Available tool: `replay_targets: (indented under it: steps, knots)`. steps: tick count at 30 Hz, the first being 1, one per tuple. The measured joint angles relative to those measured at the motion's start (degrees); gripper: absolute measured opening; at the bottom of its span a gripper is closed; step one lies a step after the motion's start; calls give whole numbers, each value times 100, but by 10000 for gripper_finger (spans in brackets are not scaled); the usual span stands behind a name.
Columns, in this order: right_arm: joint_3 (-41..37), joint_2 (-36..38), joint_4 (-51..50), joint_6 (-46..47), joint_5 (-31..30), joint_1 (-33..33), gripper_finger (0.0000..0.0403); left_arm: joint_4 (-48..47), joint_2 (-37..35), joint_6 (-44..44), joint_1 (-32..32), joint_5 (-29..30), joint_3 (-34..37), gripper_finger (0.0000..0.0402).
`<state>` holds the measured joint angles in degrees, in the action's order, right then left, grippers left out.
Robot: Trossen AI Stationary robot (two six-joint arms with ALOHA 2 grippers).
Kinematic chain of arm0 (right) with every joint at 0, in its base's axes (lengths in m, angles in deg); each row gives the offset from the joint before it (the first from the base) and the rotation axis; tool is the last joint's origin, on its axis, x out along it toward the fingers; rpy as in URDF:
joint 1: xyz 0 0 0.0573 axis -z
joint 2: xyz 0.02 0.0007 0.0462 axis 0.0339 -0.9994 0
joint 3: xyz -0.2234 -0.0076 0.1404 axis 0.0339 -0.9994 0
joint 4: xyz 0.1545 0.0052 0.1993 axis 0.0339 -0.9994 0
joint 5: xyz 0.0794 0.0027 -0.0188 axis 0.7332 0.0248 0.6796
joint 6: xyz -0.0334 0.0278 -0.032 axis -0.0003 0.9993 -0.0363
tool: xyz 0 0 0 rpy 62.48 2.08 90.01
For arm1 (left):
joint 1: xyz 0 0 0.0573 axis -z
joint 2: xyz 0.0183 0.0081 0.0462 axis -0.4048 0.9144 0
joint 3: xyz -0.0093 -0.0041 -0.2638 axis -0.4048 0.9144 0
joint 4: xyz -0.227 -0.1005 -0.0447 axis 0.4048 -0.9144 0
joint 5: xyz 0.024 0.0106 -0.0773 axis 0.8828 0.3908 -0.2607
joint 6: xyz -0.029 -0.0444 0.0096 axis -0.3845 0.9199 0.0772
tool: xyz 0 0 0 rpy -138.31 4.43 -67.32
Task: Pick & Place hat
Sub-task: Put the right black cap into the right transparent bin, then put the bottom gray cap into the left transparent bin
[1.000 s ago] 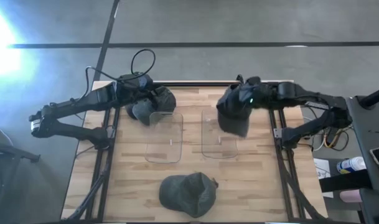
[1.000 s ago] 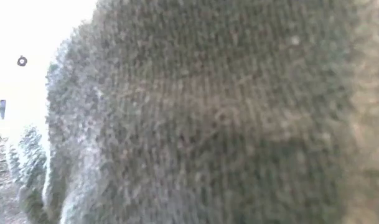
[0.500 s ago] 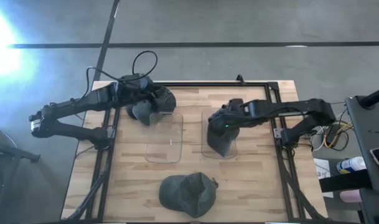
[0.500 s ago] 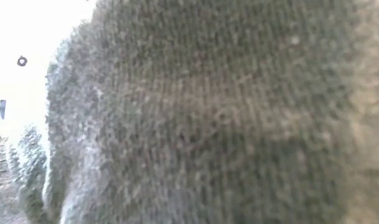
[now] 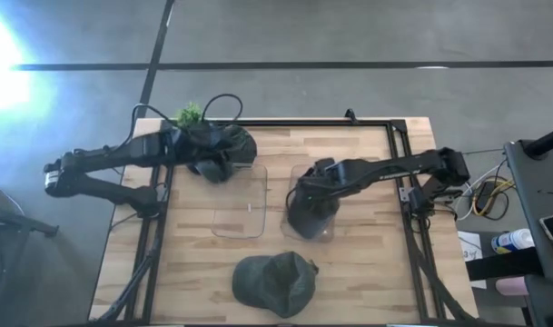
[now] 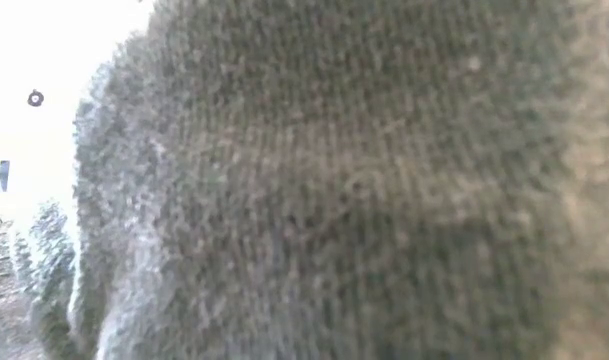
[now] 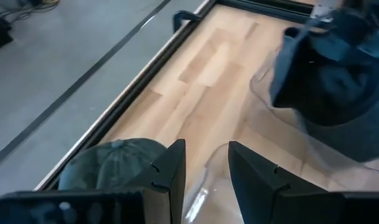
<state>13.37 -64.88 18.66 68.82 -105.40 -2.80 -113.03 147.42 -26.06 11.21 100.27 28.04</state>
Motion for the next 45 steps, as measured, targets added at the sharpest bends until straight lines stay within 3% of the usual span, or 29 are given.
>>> replay_targets:
  steps: [7, 14, 19, 23, 29, 38, 45]
  knots:
    - [16, 374, -493, -69, -483, -29, 200, -39, -4, 217, 616, 151, 0, 115]
    - [61, 762, -582, -784, -1110, -265, 257, -204, -7, 1113, 1338, 821, 0, 115]
    - [143, 851, 76, -2107, -827, -829, 260, -644, 13, 1313, 2401, 539, 0, 115]
    - [141, 741, 505, -2596, -710, -1328, 249, -625, 170, 1534, 3545, 512, 0, 115]
    - [132, 598, 829, -2630, -302, -1758, 236, -611, 786, 3395, 4799, 480, 0, 115]
    - [110, 27, 2173, -2397, 836, -2166, 234, -595, 2244, 6091, 5779, 19, 4, 115]
    - [108, -564, 2620, -1103, 1081, -2620, 233, -247, 3086, 6931, 6038, 388, 7, 115]
